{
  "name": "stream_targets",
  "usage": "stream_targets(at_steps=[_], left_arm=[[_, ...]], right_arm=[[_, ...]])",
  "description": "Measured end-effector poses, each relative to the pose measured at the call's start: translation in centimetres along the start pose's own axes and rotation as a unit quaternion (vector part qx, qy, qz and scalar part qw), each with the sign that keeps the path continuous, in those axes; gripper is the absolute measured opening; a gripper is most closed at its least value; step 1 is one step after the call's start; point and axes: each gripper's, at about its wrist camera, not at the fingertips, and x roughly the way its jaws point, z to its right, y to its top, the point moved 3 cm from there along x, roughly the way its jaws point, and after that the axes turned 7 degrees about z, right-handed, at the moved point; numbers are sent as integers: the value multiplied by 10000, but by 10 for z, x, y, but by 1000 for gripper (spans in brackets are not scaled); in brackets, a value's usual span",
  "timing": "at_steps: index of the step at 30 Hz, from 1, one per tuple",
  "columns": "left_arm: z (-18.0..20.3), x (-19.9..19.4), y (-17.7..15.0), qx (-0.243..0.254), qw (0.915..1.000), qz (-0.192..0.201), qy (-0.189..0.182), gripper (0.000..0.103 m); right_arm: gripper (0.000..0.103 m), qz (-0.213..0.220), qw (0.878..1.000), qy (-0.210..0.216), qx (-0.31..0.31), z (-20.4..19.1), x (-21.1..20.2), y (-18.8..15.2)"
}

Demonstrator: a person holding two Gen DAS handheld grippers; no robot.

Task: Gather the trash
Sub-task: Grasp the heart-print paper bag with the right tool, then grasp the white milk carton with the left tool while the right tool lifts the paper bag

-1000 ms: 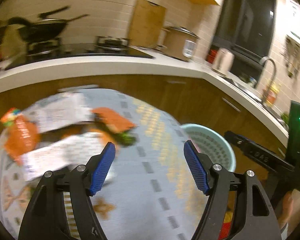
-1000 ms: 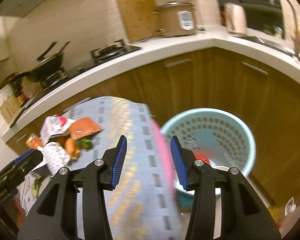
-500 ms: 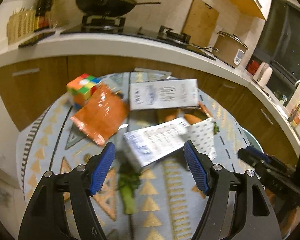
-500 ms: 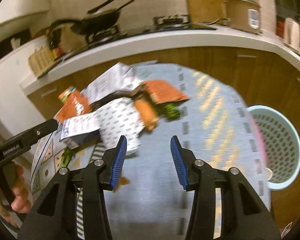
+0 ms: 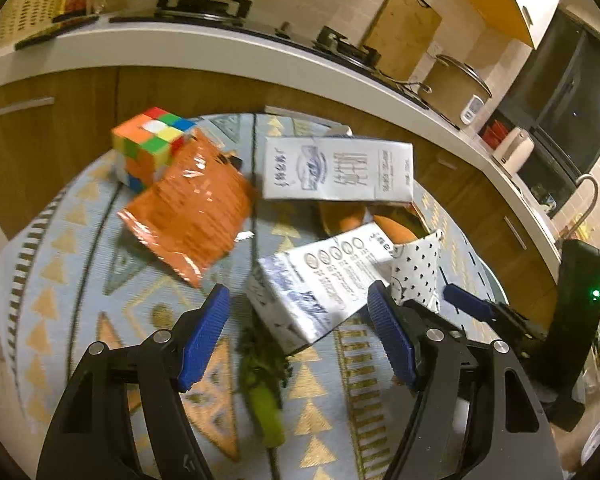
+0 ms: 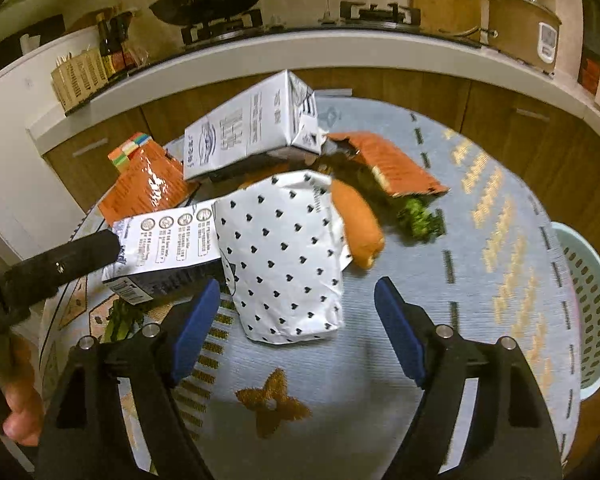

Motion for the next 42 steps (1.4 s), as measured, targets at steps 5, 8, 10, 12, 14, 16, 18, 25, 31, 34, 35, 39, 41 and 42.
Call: stream_targets(at_steps=[5, 8, 10, 12, 14, 16, 18, 25, 31, 34, 35, 39, 41, 42], left_arm=[[7, 11, -4, 36, 9999, -140, -92, 69], [15, 14, -7, 113, 9996, -197, -167, 69], [23, 13, -11, 190, 9991, -250, -270, 69], [31, 13, -16, 226, 9983, -322, -434, 69], [41, 12, -22, 248, 9967, -420, -650, 69], [50, 10, -29, 316, 9951, -490, -801, 69], [62, 11, -37, 406, 9934, -583, -900, 69], [102, 15, -67, 792, 9838, -988, -1267, 69], [117, -1, -73, 1091, 9797, -932, -1402, 71], [116, -4, -54, 1130, 9866, -599, -1017, 79], [115, 0, -48, 1200, 9888, -503, -726, 81], [114, 34, -29, 1361, 9893, -517, 107, 82], [114, 54, -26, 1420, 9871, -655, 346, 82], [114, 62, -24, 1435, 9863, -712, 398, 82]], right_arm=[[76, -121, 9999, -96, 9, -1, 13, -3], [52, -135, 9998, -75, 86, 3, 14, -3], [36, -194, 9997, 8, 127, 6, 13, -4], [26, -180, 9997, 17, 172, 10, 9, -5], [22, -122, 9997, 12, 208, 16, 2, -7], [20, -19, 9997, -25, 223, 22, -8, -8], [20, 56, 9996, -50, 281, 31, -20, -9], [20, 186, 9989, -184, 402, 62, -53, -8], [20, 146, 9979, -315, 555, 86, -61, -13], [20, 122, 9975, -316, 618, 95, -61, -16], [20, 116, 9975, -322, 626, 97, -61, -17], [23, -41, 9975, -238, 670, 104, -59, -22], [29, -131, 9976, -197, 656, 105, -57, -24], [46, -158, 9974, -181, 673, 106, -57, -26]])
